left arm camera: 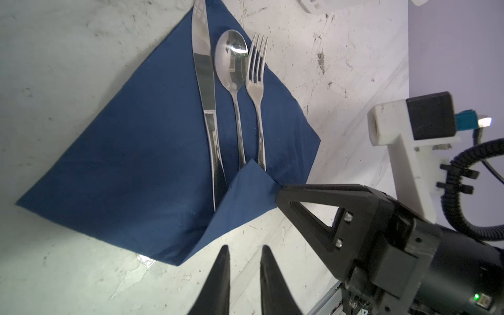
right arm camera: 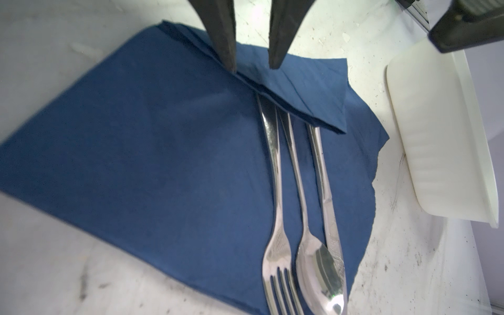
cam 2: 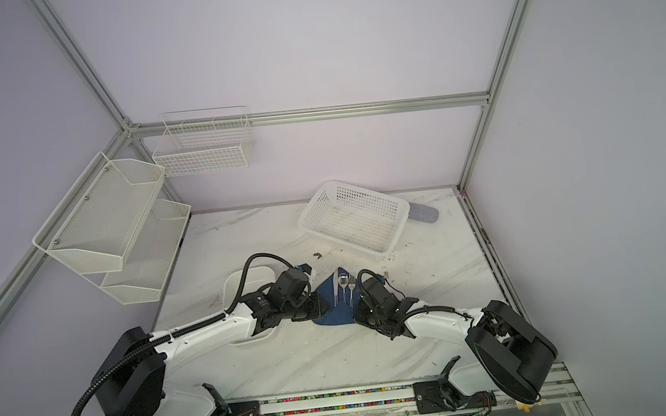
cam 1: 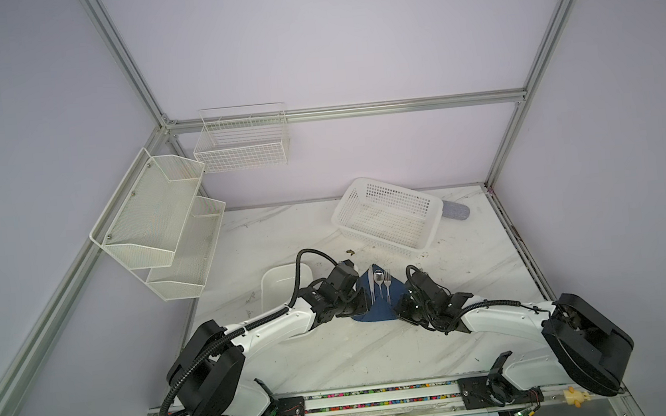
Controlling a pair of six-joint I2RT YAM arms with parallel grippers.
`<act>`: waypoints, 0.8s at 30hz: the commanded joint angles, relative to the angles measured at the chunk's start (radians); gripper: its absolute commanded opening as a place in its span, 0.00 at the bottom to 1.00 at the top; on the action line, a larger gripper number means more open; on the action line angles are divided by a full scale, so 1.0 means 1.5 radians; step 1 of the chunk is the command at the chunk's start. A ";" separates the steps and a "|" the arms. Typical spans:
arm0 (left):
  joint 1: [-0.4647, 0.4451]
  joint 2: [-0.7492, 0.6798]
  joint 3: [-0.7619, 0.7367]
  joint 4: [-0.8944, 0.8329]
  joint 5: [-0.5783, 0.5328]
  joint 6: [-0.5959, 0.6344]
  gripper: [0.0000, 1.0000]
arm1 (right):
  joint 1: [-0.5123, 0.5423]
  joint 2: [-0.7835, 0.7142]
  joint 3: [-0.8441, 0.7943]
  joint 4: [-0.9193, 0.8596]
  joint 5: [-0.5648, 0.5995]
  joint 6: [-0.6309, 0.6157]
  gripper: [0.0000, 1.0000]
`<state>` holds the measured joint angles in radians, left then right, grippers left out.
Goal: Place the utensils on the paper napkin and roll it up
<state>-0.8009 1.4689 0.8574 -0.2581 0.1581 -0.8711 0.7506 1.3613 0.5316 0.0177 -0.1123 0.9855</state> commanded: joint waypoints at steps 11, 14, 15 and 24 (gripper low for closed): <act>-0.003 0.077 -0.058 0.081 0.032 -0.036 0.19 | -0.003 -0.010 0.012 -0.002 -0.004 0.003 0.26; -0.003 0.084 -0.061 0.066 0.019 -0.036 0.19 | -0.003 -0.010 0.010 -0.002 -0.004 0.006 0.26; -0.003 0.088 -0.063 0.065 0.017 -0.036 0.19 | -0.003 -0.011 0.009 -0.002 -0.005 0.006 0.26; -0.003 0.113 -0.067 0.042 0.016 -0.035 0.18 | -0.002 -0.031 0.031 -0.057 0.029 0.000 0.29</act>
<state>-0.8009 1.6321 0.7959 -0.1745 0.1947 -0.9165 0.7506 1.3529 0.5430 -0.0097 -0.1074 0.9855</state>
